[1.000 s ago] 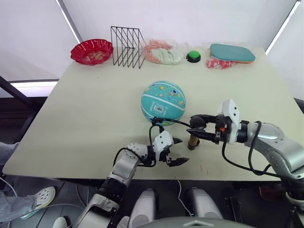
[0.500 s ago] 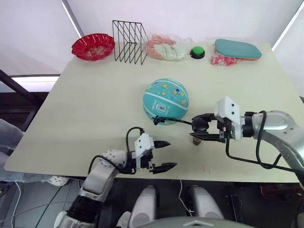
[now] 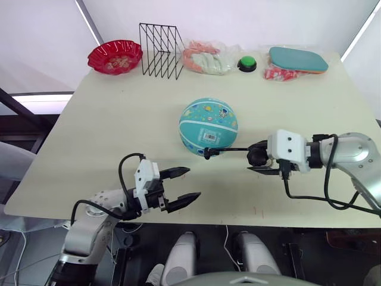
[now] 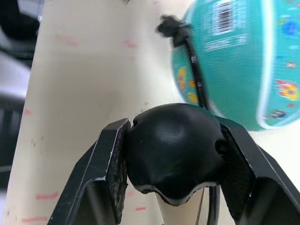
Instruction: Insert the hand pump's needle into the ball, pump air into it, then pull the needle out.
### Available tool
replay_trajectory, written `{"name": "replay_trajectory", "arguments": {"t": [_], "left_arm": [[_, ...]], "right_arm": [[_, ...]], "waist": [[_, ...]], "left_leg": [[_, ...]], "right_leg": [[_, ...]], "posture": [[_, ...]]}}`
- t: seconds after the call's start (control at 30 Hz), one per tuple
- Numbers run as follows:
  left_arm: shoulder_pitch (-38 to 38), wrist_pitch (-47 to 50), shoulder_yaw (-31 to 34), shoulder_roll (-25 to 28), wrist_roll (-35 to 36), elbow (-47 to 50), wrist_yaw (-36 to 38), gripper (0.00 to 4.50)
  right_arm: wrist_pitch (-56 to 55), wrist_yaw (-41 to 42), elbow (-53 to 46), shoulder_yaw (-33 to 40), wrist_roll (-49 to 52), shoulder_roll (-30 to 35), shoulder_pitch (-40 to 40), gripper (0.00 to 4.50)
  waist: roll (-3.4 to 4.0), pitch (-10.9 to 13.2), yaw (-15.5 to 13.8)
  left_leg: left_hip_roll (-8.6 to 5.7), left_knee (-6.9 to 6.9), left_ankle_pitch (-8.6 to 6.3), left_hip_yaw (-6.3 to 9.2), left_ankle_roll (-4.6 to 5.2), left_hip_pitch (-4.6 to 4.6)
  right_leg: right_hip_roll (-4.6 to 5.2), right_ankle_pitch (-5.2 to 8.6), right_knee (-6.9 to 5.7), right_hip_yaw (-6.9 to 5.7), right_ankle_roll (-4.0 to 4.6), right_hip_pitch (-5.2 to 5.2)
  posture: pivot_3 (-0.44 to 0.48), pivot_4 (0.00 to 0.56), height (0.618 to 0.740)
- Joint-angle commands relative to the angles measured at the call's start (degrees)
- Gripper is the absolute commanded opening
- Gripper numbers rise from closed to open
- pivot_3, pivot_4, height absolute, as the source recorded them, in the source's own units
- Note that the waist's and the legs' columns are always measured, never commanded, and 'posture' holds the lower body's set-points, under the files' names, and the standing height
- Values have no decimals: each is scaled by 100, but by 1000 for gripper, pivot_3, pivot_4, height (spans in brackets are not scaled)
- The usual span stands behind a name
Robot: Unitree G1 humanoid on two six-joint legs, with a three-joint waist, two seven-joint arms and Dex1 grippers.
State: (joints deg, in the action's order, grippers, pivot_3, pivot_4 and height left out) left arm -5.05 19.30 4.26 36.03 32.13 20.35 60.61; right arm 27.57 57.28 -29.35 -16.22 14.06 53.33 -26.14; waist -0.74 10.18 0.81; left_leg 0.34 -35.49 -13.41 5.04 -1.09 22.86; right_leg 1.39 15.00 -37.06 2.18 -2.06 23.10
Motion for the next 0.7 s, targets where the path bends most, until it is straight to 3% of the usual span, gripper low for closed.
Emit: {"name": "replay_trajectory", "arguments": {"t": [0.03,0.33,0.57,0.7], "left_arm": [[-74,23,329,160,320,321,84,4272],[-247,101,489,264,454,389,3,4272],[-321,-44,627,292,382,143,92,4272],[-397,-224,693,282,311,34,134,4272]], "right_arm": [[-556,72,-100,-283,-574,-45,-118,2034],[-2002,64,877,-1283,-2297,-242,93,2034],[-2206,-185,1987,-1567,-3278,-772,-103,2034],[-2187,-39,2335,-1627,-3357,-1003,-49,2034]], "waist": [[-1,1,4],[-5,3,-15],[-6,3,-15],[-9,2,-21]], "left_leg": [[0,-1,0,0,0,0],[-4,-51,0,-3,0,0],[-3,-121,6,-6,-1,-20],[-1,-141,7,-5,-1,-20]], "right_leg": [[0,0,-1,0,0,0],[10,0,-51,1,1,0],[-1,-10,-86,6,-10,-26],[0,-15,-85,2,-15,-40]], "posture": [[0,150,740],[0,150,740],[0,150,740],[0,150,740]]}}
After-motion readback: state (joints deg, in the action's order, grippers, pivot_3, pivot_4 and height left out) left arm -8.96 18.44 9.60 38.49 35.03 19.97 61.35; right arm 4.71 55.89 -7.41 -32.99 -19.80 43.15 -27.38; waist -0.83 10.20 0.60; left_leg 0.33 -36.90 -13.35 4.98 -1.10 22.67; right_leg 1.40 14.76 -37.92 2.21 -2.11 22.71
